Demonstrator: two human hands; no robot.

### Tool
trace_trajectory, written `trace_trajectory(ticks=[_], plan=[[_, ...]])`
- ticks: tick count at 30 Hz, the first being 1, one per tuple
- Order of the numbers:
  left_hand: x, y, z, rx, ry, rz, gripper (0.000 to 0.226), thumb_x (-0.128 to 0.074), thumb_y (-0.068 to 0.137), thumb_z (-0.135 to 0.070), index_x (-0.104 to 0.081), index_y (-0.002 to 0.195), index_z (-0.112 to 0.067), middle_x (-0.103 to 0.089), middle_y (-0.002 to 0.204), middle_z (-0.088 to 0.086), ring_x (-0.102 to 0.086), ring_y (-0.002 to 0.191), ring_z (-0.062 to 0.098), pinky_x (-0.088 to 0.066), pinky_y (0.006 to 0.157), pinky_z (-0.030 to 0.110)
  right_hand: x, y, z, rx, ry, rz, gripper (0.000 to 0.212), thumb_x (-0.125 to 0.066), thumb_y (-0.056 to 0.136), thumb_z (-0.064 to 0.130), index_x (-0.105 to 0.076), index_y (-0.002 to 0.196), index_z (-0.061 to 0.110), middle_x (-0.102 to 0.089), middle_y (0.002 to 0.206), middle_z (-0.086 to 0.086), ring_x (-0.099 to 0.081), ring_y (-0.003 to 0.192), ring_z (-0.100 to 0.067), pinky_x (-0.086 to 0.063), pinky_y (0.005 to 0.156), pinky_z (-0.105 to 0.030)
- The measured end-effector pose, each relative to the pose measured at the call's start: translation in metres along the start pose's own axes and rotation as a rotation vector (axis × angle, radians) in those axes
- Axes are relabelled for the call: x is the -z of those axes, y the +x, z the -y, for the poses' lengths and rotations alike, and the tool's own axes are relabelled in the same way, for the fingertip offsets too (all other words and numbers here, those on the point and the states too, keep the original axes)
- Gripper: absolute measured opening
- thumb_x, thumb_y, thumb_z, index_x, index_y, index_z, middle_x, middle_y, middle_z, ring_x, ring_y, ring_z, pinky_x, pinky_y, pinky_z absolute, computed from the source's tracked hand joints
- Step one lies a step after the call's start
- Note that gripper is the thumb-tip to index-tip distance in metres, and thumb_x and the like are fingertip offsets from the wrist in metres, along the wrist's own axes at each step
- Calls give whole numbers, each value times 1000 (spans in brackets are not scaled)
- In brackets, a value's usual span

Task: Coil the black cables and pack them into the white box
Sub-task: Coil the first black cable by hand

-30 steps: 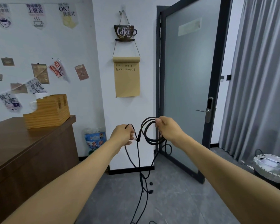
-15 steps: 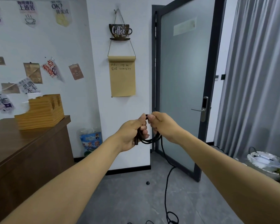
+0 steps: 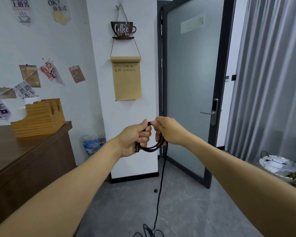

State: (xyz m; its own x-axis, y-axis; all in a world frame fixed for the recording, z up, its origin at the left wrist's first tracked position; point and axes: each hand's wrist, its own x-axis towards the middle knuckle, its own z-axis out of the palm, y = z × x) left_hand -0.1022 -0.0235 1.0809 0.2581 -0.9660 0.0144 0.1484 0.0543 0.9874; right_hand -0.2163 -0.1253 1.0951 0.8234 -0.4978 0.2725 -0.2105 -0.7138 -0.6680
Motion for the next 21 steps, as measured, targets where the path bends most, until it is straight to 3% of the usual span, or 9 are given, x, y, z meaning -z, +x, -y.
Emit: trace_trajectory(ticks=[7, 13, 18, 21], plan=[[14, -1, -7, -70, -93, -101, 40, -32, 102, -39, -39, 70, -17, -26, 47, -11, -22, 33, 3, -21, 33, 13, -1, 6, -4, 2, 102, 24, 34, -36, 101, 32, -54, 83, 10, -61, 67, -2, -55, 45, -12, -38, 53, -24], [42, 3, -10, -186, -285, -413, 40, -35, 102, -39, -39, 68, -18, -30, 40, -11, -22, 30, 3, -19, 29, 14, 0, 8, -24, -65, 268, -94, 20, -49, 96, 15, -60, 79, 15, -55, 69, -3, -40, 55, -13, -36, 55, -24], [77, -4, -23, -266, -391, -678, 41, -35, 101, -40, -39, 67, -18, -30, 37, -11, -22, 28, 3, -18, 29, 16, 6, 5, -52, -163, 320, -237, 20, -52, 95, 10, -65, 82, 17, -56, 69, -1, -41, 56, -13, -34, 50, -21], [84, -6, -23, -300, -388, -767, 42, -36, 101, -40, -40, 66, -17, -31, 40, -9, -23, 29, 4, -21, 31, 16, 4, 8, -51, -131, 228, -354, 18, -54, 93, 9, -69, 85, 15, -61, 75, -1, -52, 69, -18, -42, 56, -21]])
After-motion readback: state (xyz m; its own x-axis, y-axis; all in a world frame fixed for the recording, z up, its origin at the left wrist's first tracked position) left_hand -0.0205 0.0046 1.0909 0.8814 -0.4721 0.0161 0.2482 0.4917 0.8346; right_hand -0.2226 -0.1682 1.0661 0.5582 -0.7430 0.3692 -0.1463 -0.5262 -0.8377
